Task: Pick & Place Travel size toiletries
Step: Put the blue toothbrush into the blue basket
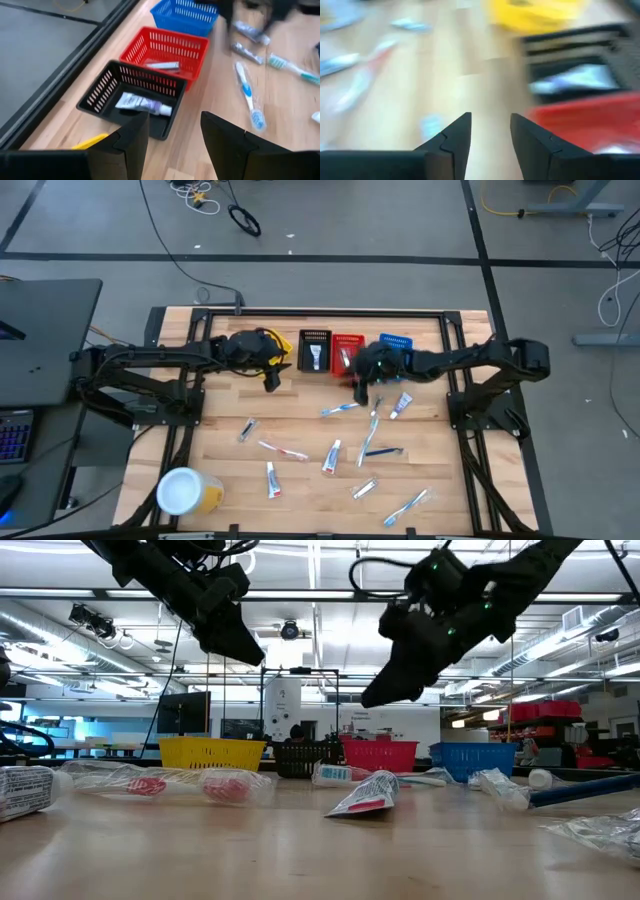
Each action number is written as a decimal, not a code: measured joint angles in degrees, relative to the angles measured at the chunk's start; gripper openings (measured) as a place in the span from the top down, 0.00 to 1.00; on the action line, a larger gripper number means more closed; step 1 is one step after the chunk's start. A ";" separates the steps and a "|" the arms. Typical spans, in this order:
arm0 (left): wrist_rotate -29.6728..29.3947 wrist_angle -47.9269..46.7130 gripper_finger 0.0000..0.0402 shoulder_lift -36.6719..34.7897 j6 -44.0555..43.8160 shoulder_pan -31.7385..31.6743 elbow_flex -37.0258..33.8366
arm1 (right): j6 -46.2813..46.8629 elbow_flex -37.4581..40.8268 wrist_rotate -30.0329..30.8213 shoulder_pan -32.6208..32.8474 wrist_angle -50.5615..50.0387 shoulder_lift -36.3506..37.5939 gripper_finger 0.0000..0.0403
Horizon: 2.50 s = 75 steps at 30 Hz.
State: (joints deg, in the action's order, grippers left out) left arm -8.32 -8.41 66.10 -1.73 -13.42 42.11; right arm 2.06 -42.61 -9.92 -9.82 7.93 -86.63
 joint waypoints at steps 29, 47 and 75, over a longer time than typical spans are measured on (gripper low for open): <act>0.44 0.59 0.53 -0.01 2.54 0.01 0.00 | -5.34 -0.07 9.16 8.64 -4.51 -13.46 0.63; 0.38 0.59 0.53 -0.01 3.29 0.01 0.00 | -0.80 0.02 8.48 8.75 -2.65 -13.77 0.87; 0.38 2.86 0.53 -0.01 3.27 0.00 0.02 | 31.81 0.75 59.25 2.90 -28.69 15.38 0.87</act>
State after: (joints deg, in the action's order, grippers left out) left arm -7.94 -5.55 66.08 1.54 -13.43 42.13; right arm 33.86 -41.86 49.33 -6.91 -20.76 -71.24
